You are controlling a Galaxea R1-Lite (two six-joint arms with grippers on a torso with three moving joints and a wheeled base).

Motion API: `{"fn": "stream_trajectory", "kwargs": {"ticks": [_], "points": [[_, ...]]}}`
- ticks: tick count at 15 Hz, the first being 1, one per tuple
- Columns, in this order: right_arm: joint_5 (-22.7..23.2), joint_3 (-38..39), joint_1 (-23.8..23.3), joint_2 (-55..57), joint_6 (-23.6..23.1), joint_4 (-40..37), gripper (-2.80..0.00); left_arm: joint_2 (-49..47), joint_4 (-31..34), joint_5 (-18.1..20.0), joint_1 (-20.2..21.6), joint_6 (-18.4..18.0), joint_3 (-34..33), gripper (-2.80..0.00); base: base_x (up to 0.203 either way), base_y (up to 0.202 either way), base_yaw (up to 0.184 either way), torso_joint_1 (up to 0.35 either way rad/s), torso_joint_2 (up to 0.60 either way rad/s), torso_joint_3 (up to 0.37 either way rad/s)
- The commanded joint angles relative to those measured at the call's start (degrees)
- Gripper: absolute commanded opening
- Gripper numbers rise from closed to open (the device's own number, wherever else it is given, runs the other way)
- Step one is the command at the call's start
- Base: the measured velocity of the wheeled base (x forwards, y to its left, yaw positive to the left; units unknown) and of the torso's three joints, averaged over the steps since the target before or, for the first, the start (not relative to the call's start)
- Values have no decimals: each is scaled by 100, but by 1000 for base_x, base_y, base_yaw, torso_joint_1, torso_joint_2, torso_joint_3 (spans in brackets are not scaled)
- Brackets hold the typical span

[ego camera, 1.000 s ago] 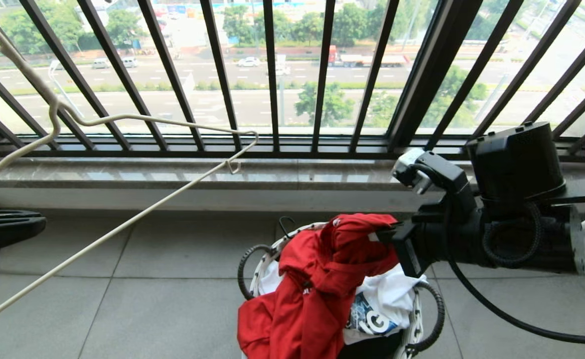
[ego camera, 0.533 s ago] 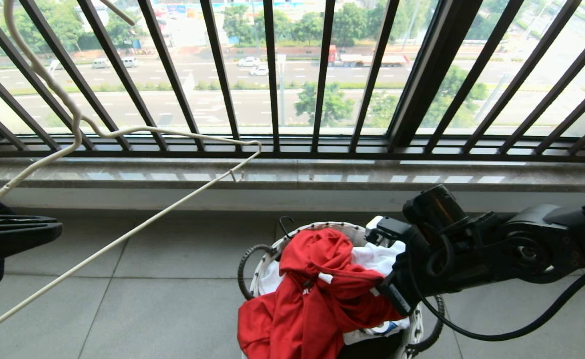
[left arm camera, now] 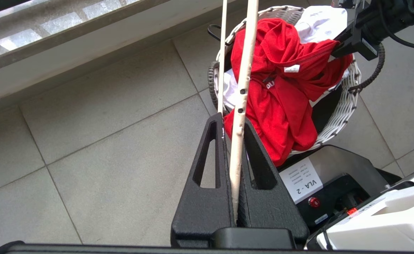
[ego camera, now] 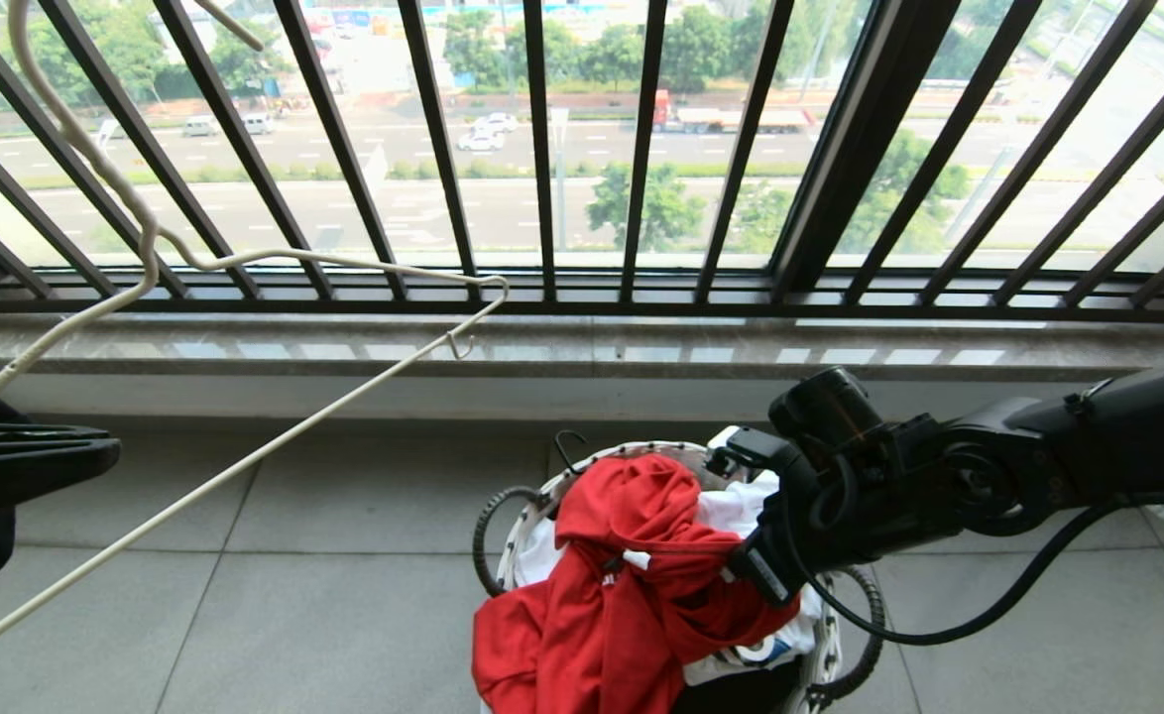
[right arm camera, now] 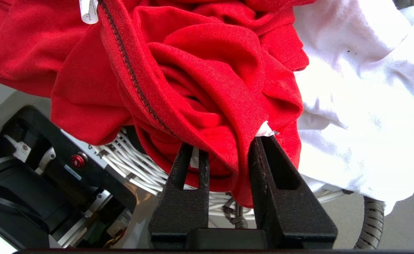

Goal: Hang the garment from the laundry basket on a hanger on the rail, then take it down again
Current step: Pick up clothes from the basket

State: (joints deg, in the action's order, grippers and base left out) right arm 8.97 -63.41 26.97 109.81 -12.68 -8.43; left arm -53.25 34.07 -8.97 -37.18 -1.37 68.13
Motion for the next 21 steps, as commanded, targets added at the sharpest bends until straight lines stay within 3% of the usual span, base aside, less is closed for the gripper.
{"fn": "stream_trajectory", "kwargs": {"ticks": [1, 3, 7, 10, 14, 17, 21], "points": [[8, -275, 38, 123, 42, -9, 0, 16, 21, -8, 0, -4, 7, -280, 0, 0, 0, 0, 0, 0], [8, -407, 144, 220, 195, -7, 0, 16, 21, -8, 0, -4, 7, -280, 0, 0, 0, 0, 0, 0], [-60, -521, 237, 1, 1243, -98, 0, -10, 21, -8, 0, -4, -2, -280, 0, 0, 0, 0, 0, 0], [-444, -710, 237, -173, 1602, -720, 0, -36, 21, -8, 0, 5, -2, -280, 0, 0, 0, 0, 0, 0], [-518, -1469, 221, -135, 2505, -1945, 0, -36, 21, -8, 0, 5, -2, -280, 0, 0, 0, 0, 0, 0], [-519, -1402, 161, -183, 2483, -2306, 0, -54, 21, -8, 0, 5, -11, -280, 0, 0, 0, 0, 0, 0], [-563, -1185, 7, -54, 1439, -2040, 0, -10, 21, -8, 0, 5, -2, -280, 0, 0, 0, 0, 0, 0]]}}
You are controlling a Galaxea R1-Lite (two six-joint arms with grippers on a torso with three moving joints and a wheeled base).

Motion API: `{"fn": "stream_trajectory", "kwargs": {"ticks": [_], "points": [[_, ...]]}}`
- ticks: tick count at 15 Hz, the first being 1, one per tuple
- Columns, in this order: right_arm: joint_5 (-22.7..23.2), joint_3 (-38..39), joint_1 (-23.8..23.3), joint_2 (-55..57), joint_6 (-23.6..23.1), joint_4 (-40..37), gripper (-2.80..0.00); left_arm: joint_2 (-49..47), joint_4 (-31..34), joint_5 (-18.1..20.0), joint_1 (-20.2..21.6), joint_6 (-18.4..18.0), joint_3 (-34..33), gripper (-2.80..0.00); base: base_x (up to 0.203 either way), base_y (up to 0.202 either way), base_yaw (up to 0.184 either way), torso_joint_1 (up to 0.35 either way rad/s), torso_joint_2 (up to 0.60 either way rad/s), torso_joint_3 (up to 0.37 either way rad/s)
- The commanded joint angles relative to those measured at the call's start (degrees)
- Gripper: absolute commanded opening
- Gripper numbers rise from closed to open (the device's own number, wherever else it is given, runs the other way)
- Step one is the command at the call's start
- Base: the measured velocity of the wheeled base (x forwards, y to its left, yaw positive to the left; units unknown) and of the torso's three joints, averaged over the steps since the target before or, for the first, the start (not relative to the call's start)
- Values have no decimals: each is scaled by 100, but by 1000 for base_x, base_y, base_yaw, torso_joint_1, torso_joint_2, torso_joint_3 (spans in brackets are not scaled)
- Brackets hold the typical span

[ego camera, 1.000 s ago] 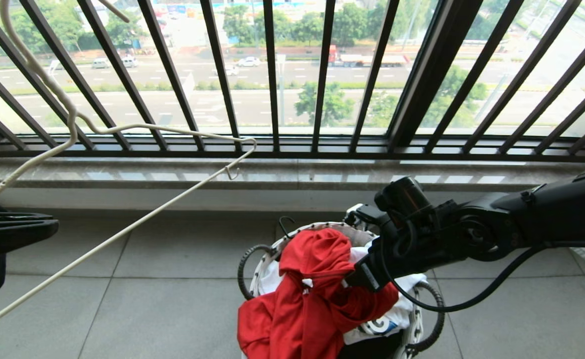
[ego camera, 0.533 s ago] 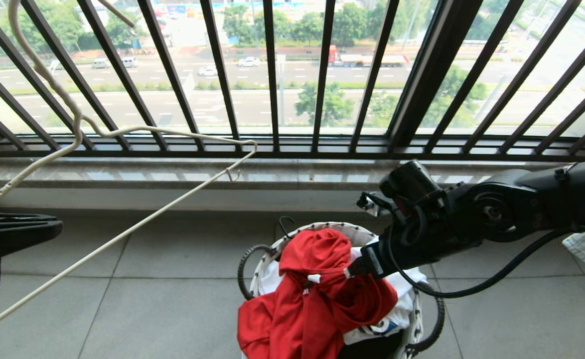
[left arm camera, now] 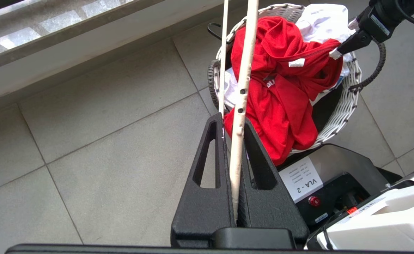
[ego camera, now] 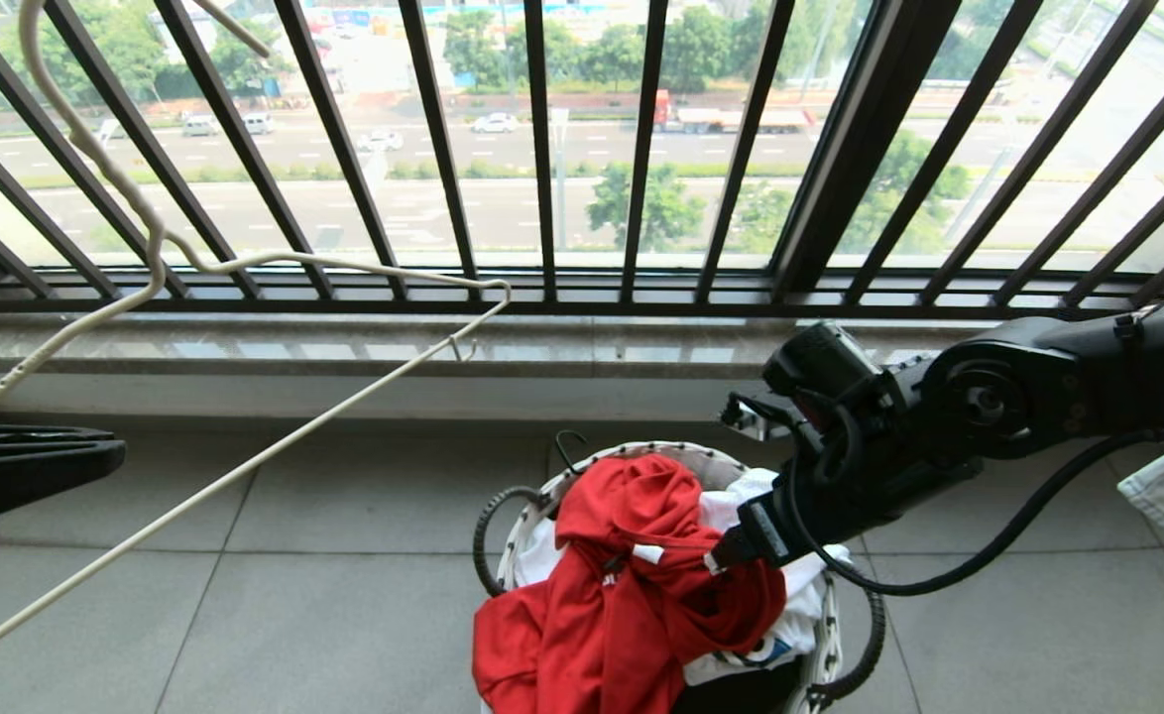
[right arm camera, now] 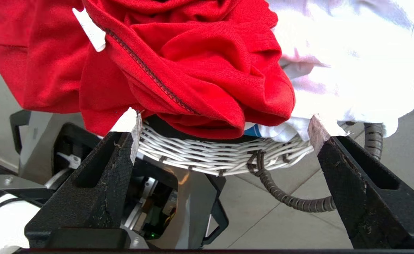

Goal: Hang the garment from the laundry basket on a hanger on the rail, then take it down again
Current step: Pick up clothes from the basket

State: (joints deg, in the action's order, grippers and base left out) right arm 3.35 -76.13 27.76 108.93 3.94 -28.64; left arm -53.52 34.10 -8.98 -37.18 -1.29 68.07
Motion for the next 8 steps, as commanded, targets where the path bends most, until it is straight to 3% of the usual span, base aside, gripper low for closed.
{"fn": "stream_trajectory", "kwargs": {"ticks": [1, 4, 6, 7, 8], "points": [[-3, 214, -104, -32, -581, -15, 0, 0, 18, -7, 0, -3, 4, -280, 0, 0, 0, 0, 0, 0], [86, 615, -464, -122, -2204, 314, 0, 26, 18, -7, 9, -3, 5, -280, 0, 0, 0, 0, 0, 0], [283, 740, -591, -175, -2672, 633, 0, 17, 18, -7, 9, -3, 12, -280, 0, 0, 0, 0, 0, 0], [298, 749, -605, -177, -2756, 640, -34, 5, 23, -7, 9, -3, 4, -280, 0, 0, 0, 0, 0, 0], [327, 749, -605, -147, -2807, 654, -280, -1, 26, -7, 9, -3, 4, -280, 0, 0, 0, 0, 0, 0]]}}
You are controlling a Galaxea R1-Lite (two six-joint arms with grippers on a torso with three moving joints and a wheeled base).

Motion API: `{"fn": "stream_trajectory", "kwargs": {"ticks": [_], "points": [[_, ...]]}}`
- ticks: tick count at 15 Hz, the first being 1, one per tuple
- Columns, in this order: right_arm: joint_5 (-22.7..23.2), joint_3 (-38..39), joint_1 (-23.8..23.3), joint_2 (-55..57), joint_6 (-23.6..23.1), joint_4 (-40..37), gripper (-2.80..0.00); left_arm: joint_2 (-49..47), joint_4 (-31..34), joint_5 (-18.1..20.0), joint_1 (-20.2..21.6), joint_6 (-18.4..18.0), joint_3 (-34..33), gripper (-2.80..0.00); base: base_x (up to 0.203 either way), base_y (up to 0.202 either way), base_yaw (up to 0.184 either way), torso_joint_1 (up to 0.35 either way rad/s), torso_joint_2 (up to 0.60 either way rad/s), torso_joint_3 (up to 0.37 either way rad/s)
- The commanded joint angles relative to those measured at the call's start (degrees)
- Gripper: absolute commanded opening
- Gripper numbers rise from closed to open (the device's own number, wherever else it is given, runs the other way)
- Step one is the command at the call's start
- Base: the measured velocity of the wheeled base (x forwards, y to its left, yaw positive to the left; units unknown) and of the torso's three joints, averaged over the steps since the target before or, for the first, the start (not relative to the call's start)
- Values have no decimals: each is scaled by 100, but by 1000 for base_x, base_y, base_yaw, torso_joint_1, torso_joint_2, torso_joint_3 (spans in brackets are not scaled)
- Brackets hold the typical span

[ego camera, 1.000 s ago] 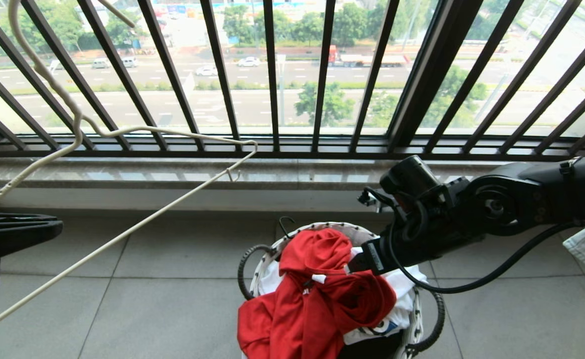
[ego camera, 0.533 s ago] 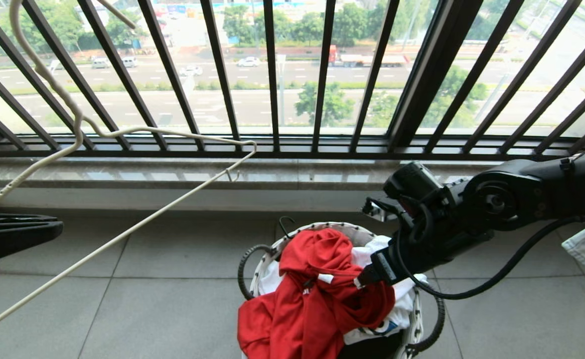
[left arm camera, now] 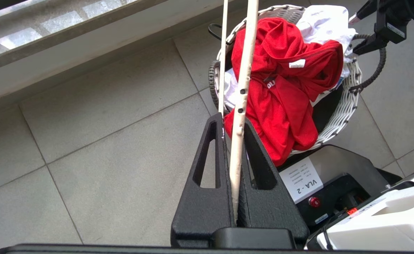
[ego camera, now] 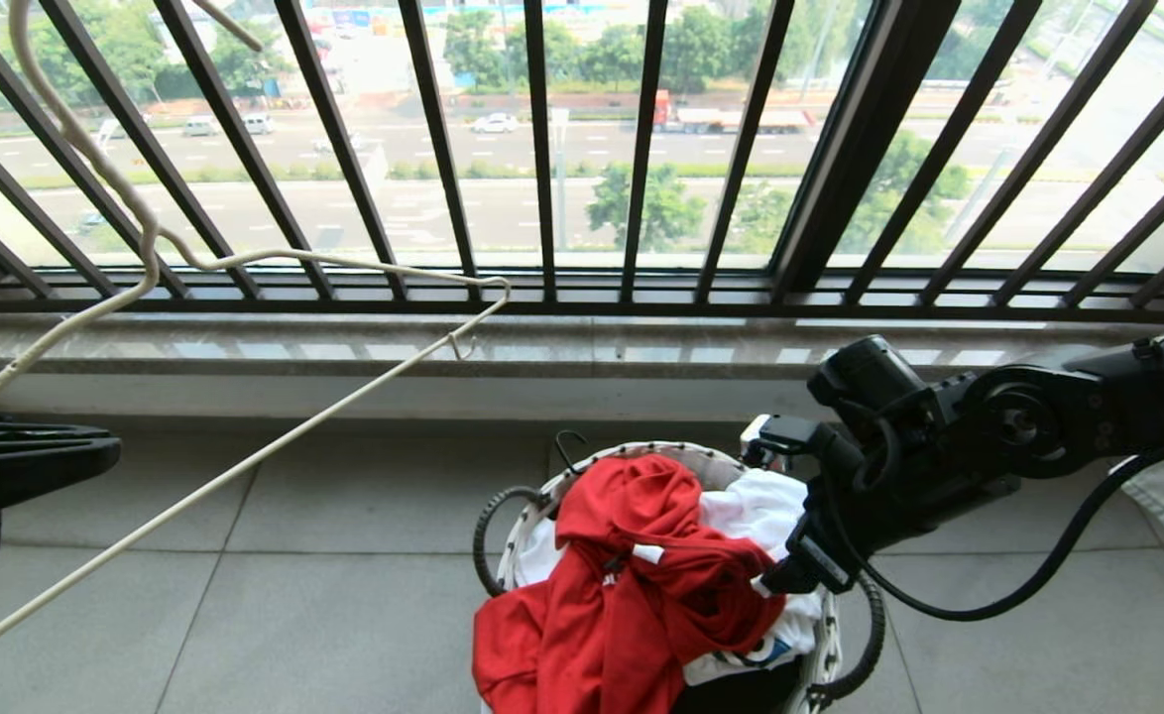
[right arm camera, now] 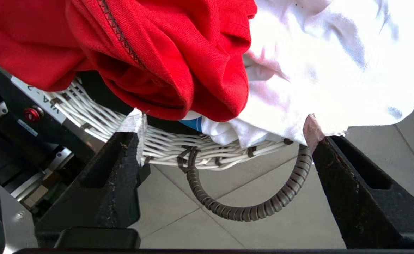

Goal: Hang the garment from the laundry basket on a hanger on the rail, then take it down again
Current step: Pick up clothes from the basket

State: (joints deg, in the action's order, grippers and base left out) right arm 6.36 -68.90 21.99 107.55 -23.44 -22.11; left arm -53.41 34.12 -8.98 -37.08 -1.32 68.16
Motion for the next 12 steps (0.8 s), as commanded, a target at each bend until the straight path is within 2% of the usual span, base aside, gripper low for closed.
{"fn": "stream_trajectory", "kwargs": {"ticks": [1, 3, 7, 12], "points": [[97, 25, -20, 36, -73, 45, -280, -12, 16, -7, -1, 0, -4, -280, 0, 0, 0, 0, 0, 0], [253, 25, -15, 227, -132, 379, -280, -4, 17, -7, -1, 0, -4, -280, 0, 0, 0, 0, 0, 0], [262, -64, -10, 627, -150, 707, -280, 24, 16, -16, -1, 0, 5, -280, 0, 0, 0, 0, 0, 0], [253, -53, -10, 103, -130, 653, -280, 32, 16, -7, -1, 0, 5, -280, 0, 0, 0, 0, 0, 0]]}}
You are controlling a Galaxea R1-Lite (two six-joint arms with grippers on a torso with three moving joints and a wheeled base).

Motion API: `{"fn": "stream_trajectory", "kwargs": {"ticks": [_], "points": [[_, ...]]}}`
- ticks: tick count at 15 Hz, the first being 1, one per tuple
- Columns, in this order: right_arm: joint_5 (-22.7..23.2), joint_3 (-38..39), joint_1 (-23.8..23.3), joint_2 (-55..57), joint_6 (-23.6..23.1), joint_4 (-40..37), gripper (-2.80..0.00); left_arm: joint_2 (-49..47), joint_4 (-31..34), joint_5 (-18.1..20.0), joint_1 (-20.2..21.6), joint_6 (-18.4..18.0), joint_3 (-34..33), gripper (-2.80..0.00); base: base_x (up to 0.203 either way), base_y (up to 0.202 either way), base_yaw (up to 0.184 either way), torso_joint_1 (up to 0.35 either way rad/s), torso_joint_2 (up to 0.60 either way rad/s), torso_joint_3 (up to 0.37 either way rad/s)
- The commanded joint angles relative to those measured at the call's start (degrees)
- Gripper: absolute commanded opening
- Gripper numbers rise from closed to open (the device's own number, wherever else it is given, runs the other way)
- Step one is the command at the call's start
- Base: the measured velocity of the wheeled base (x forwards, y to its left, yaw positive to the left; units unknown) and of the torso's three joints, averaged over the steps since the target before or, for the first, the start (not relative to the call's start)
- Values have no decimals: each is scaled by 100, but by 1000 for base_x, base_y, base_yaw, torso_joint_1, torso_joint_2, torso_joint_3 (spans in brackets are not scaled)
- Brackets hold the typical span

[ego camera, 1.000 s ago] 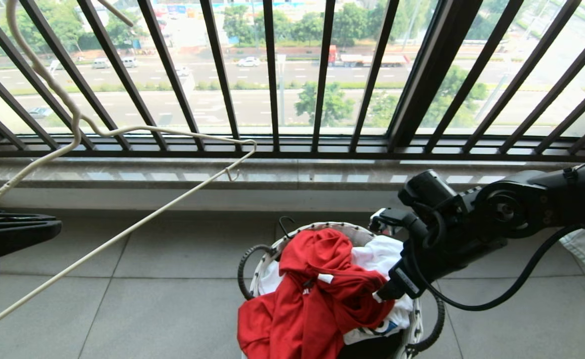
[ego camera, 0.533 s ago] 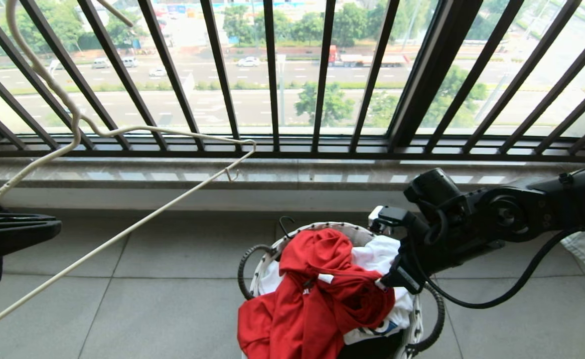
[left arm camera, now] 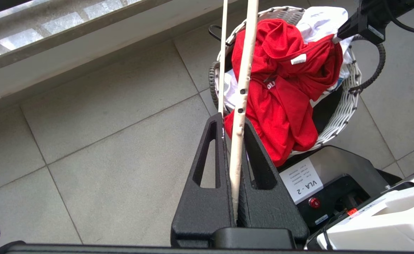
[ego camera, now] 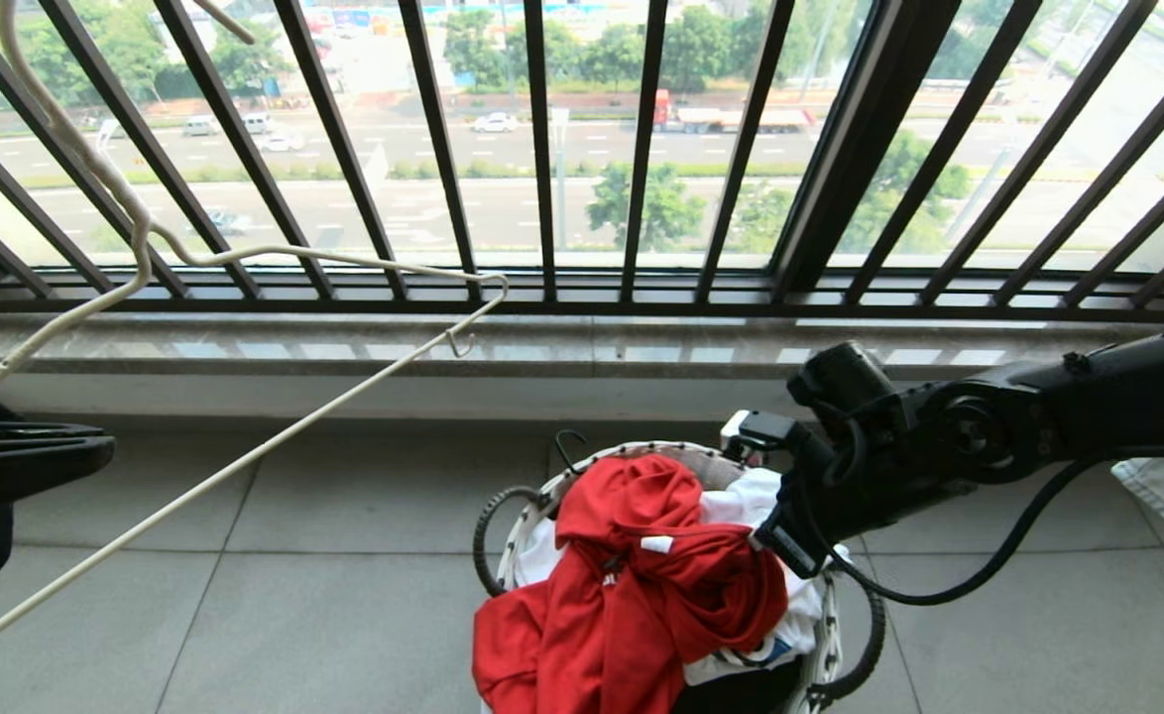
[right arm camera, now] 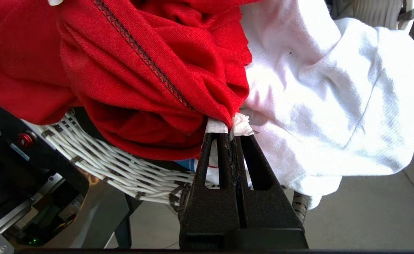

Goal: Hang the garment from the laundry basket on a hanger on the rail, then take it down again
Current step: Pick up clothes from the basket

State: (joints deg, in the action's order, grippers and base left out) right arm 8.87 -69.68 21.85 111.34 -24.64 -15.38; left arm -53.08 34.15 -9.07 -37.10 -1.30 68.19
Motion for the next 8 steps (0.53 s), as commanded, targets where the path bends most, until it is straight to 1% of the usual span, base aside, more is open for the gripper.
{"fn": "stream_trajectory", "kwargs": {"ticks": [1, 3, 6, 8], "points": [[-3, 63, 4, -479, -5, -30, -280, 8, 13, -5, 1, -2, 1, -280, 0, 0, 0, 0, 0, 0], [-14, 139, 4, -889, 64, -133, -280, 8, 13, -7, 1, -2, 1, -280, 0, 0, 0, 0, 0, 0], [-23, 95, 15, -1470, 221, -1015, -280, -29, 13, 2, 1, -2, 1, -280, 0, 0, 0, 0, 0, 0], [-38, 19, 37, -1713, 401, -1200, -280, -120, 13, 10, 1, 12, -13, -280, 0, 0, 0, 0, 0, 0]]}}
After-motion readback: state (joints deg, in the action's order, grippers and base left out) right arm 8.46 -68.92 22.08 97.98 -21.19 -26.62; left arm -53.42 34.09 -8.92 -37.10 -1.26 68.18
